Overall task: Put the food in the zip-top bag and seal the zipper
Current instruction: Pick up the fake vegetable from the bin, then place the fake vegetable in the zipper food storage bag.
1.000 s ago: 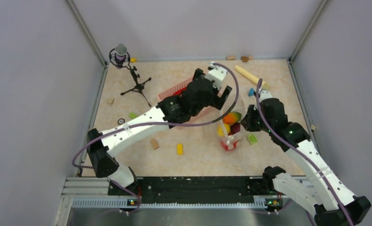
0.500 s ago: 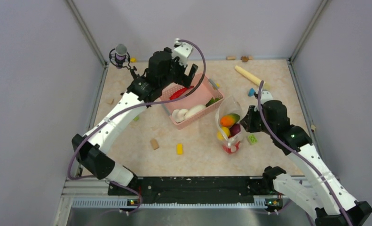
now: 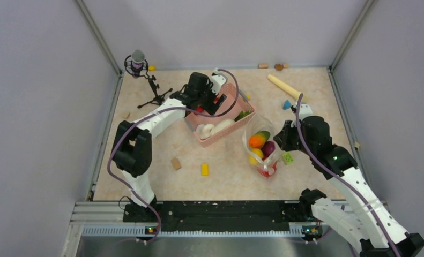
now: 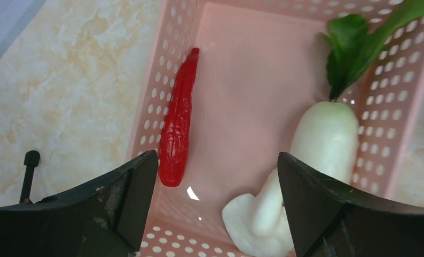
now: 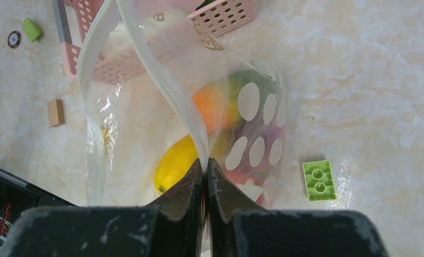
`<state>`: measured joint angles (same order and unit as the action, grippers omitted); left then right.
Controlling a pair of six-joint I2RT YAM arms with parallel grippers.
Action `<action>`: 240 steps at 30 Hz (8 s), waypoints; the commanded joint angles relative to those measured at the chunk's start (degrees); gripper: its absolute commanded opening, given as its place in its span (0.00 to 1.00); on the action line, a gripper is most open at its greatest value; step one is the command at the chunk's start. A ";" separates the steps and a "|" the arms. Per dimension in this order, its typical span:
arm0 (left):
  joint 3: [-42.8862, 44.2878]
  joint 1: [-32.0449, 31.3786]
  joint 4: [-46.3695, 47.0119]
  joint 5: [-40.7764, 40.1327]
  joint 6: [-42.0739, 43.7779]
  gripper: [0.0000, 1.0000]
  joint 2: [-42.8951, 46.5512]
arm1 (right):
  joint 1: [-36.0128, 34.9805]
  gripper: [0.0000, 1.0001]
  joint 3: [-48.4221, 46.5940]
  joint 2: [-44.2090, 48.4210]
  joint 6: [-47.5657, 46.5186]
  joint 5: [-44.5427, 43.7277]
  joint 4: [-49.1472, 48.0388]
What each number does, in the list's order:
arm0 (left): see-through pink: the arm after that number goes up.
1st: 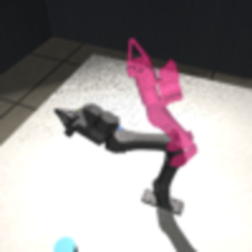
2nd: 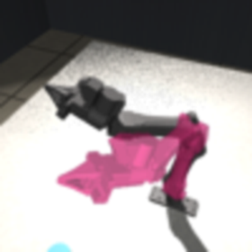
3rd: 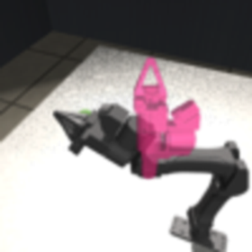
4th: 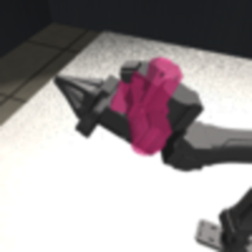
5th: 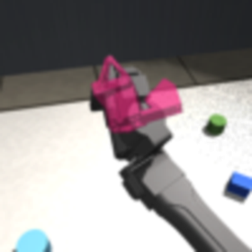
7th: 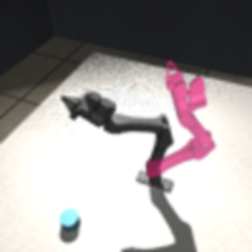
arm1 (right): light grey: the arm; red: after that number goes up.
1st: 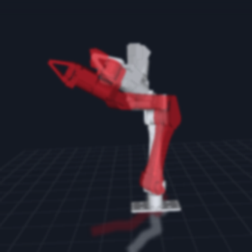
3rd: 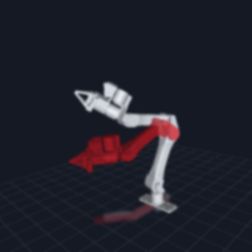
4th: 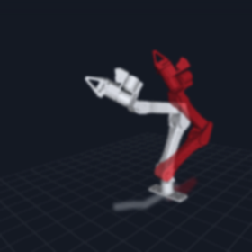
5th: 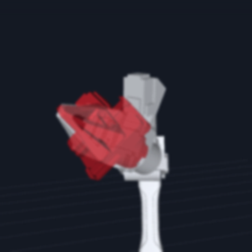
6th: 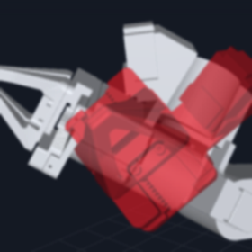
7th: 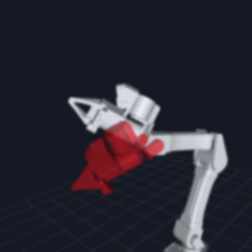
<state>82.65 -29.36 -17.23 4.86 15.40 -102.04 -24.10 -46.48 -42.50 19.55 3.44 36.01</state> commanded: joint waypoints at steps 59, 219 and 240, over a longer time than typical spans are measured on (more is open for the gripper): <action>9.14 2.61 -1.01 -2.04 6.69 0.66 -19.60 | 0.14 0.04 1.92 1.63 0.00 -1.82 -3.85; -8.73 -17.89 12.30 -18.40 -32.55 0.97 17.51 | 0.14 0.05 4.39 7.29 1.62 1.72 -5.82; 4.85 -4.14 -8.15 15.79 10.23 0.92 6.14 | 0.17 0.05 4.73 6.11 1.65 -0.63 -5.77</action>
<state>92.88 -35.81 -19.29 15.09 17.45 -98.32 -24.10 -41.98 -36.23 20.80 4.03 32.58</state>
